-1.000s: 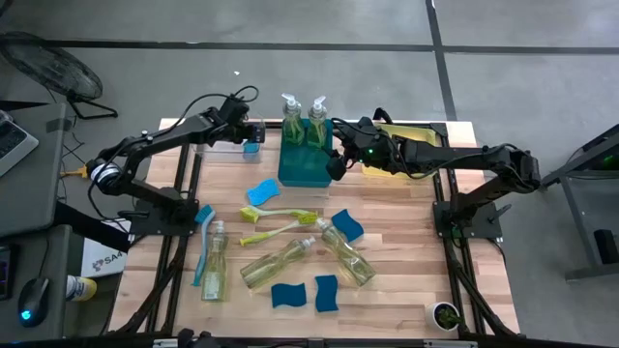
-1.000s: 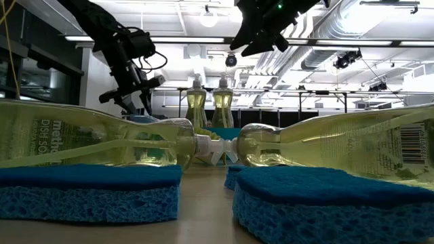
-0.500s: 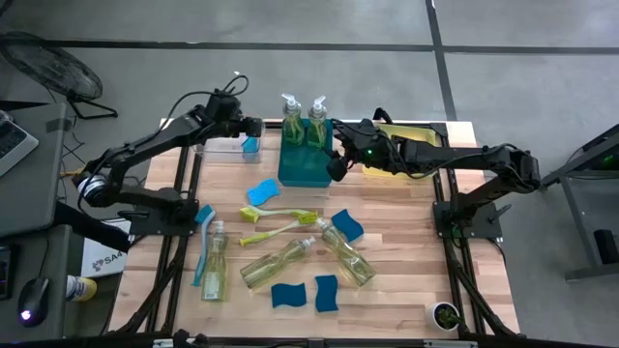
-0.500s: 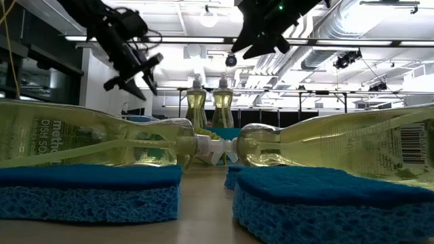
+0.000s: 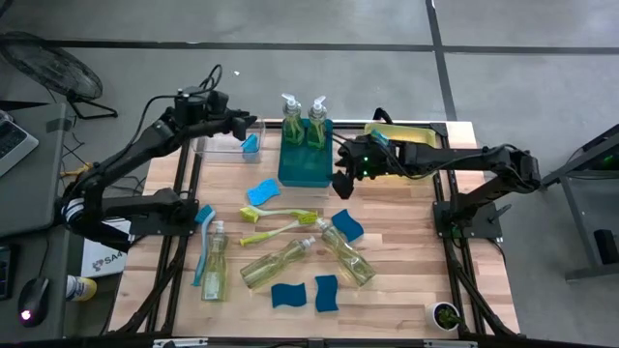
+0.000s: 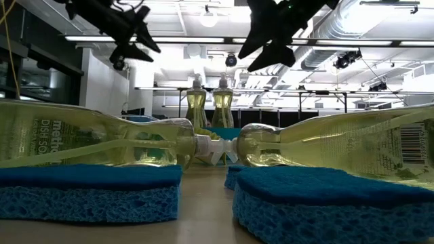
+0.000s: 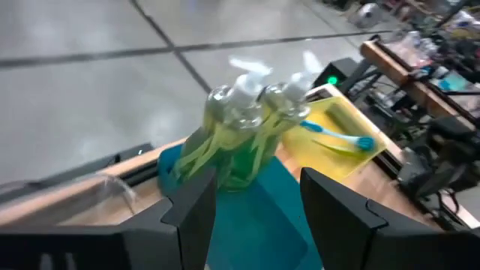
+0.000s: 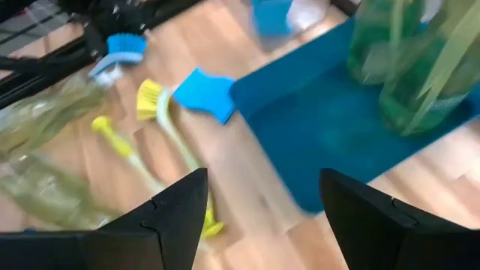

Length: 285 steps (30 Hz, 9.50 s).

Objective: Pick & Place Kitchen Sink Supplies
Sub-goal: Put the yellow soap dispenser into the blue bin

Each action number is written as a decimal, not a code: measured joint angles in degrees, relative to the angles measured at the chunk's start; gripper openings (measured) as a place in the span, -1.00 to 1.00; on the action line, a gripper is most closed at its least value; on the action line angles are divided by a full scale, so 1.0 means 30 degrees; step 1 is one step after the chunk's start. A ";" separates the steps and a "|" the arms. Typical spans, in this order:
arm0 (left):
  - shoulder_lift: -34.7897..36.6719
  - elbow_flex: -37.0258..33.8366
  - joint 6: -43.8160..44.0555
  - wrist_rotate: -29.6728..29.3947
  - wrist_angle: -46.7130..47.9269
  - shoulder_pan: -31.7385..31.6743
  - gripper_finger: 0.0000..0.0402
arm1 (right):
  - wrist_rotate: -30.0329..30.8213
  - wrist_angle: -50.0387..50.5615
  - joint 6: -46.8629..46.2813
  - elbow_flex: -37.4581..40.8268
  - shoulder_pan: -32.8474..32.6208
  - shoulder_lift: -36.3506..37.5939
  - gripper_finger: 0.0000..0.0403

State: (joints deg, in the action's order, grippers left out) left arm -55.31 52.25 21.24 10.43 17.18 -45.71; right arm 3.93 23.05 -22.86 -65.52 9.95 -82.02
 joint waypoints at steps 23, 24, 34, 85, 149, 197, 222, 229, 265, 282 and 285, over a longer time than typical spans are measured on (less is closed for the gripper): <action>0.1423 -0.0007 -0.1479 0.7396 -0.0090 0.0015 -0.06 | 0.0663 0.1119 -0.5287 0.0000 -0.3035 -0.0015 0.23; 0.1566 -0.0007 -0.1356 0.7526 -0.0090 0.0029 -0.06 | 0.0776 0.1030 -0.5263 0.0000 -0.3022 -0.0015 0.23; 0.5020 -0.0007 -0.1637 0.6904 0.0976 0.0044 -0.06 | 0.0326 0.0771 -0.6565 0.0000 -0.2999 -0.0015 0.23; 1.0630 -0.1778 -0.2427 1.2823 0.3422 -0.0007 -0.06 | -0.4673 1.8734 -0.8693 -1.6624 -0.3864 -1.3631 0.23; 1.0652 -0.1770 -0.2646 1.3023 0.4923 -0.0001 -0.06 | -0.8093 1.8432 -0.6935 -1.6604 -0.3588 -1.8659 0.72; 1.0652 -0.1763 -0.2716 1.3023 0.5098 -0.0007 -0.06 | -1.1109 1.9117 -0.7632 -1.6604 -0.3327 -1.9030 0.56; 1.0652 -0.1763 -0.3096 1.3023 0.5477 -0.0007 -0.06 | -1.1767 1.9693 -0.6930 -1.6604 -0.3362 -1.9030 0.79; 1.0652 -0.1763 -0.3134 1.3023 0.5477 0.0000 -0.06 | -1.1168 1.9354 -0.7377 -1.6604 -0.3387 -1.9030 0.78; 1.0649 -0.1763 -0.3141 1.3380 0.5513 0.0000 -0.06 | -0.9860 1.9386 -0.8673 -1.6604 -0.4252 -1.9373 0.38; 1.0647 -0.1763 -0.3141 1.3374 0.5509 -0.0002 -0.06 | -0.9460 2.0187 -0.8366 -1.7782 -0.4183 -1.9453 0.38; 1.0652 -0.1763 -0.3139 1.3372 0.5513 -0.0007 -0.06 | -0.9286 2.0551 -0.8368 -1.8668 -0.4066 -1.9453 0.38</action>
State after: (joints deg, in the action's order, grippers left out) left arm -23.35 46.96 11.82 50.54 33.71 -45.74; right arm -23.93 84.70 -47.97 -121.52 -2.25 -140.38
